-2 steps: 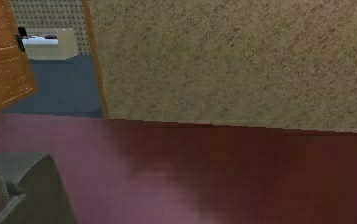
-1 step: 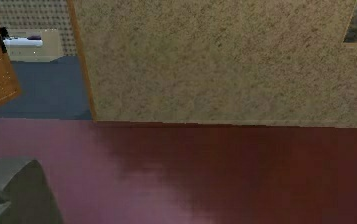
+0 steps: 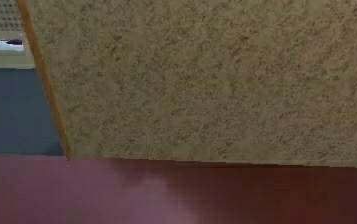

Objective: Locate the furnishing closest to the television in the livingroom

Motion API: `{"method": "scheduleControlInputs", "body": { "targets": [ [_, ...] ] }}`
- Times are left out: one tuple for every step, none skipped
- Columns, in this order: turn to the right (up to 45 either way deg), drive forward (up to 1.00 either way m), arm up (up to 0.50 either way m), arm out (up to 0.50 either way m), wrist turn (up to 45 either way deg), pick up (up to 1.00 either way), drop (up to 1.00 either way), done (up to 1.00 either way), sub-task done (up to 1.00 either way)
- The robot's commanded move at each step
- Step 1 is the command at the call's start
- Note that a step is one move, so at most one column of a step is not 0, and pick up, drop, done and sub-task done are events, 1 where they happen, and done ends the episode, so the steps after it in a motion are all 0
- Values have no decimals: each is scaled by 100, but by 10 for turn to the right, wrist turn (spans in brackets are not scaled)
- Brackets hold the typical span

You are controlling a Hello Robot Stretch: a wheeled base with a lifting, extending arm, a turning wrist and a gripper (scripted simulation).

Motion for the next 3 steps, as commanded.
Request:
{"method": "scheduleControlInputs", "body": {
  "targets": [
    [-390, 0, 0, 0, 0, 0, 0, 0, 0],
    [0, 70, 0, 0, 0, 0, 0, 0, 0],
    [-450, 0, 0, 0, 0, 0, 0, 0, 0]
  ]
}}
